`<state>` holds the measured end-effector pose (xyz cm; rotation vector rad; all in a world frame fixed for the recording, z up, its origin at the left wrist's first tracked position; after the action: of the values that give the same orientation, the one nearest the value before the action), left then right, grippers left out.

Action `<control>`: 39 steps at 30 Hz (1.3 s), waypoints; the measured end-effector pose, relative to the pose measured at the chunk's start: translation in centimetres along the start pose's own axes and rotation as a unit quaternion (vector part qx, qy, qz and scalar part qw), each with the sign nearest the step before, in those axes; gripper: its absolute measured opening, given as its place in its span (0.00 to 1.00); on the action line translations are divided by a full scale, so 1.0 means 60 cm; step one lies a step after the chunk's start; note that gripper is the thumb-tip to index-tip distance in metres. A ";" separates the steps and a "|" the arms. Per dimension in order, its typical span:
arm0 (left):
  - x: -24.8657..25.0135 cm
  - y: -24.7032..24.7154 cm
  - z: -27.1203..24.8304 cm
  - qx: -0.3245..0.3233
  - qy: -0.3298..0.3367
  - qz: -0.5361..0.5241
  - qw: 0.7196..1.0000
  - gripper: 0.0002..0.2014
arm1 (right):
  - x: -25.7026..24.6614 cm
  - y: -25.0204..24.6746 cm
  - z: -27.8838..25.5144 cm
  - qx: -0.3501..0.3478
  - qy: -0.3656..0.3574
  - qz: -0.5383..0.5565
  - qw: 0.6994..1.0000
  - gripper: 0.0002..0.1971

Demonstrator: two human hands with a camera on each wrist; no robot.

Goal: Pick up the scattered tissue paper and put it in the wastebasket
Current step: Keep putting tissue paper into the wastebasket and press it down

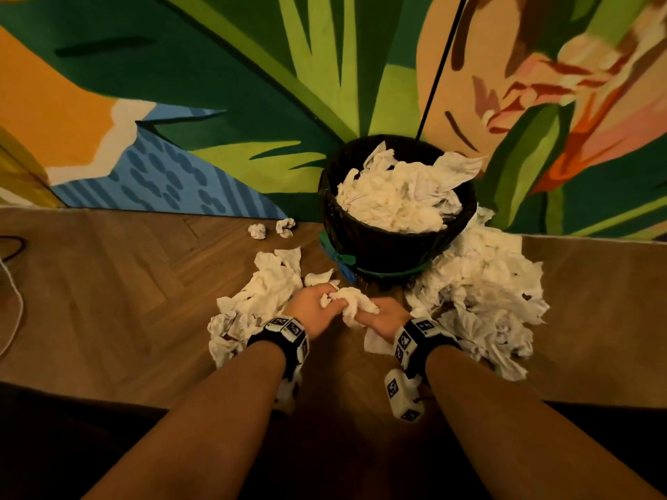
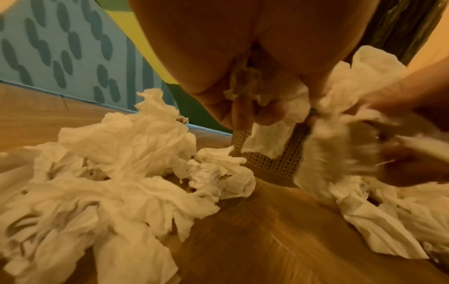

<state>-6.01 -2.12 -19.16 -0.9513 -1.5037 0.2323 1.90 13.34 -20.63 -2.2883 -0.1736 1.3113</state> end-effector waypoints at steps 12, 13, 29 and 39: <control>-0.048 -0.078 -0.013 0.069 -0.103 -0.011 0.992 0.25 | 0.045 -0.079 -0.005 0.179 0.145 0.067 0.971 0.29; -0.040 -0.085 -0.013 0.083 -0.091 -0.014 0.992 0.16 | 0.044 -0.084 -0.008 0.184 0.140 0.058 0.971 0.26; 0.181 -0.229 0.039 0.277 -0.017 -0.244 0.929 0.16 | -0.018 -0.303 -0.039 0.455 0.173 0.418 0.767 0.27; 0.312 -0.177 0.096 0.184 0.134 -0.216 0.949 0.06 | -0.220 -0.320 -0.043 0.433 -0.147 0.178 0.872 0.07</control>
<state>-13.34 5.83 0.33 -0.3253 -1.3165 0.0562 -0.43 24.59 -0.21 -1.3777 0.6464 1.4944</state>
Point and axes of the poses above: each hand's wrist, its own z-axis towards the middle knuckle, its own y-axis out of the palm, x = y × z, the point moved 6 cm from there along z, towards the middle knuckle, and after that the axes turned 8 degrees about x, right-handed, at the moved point
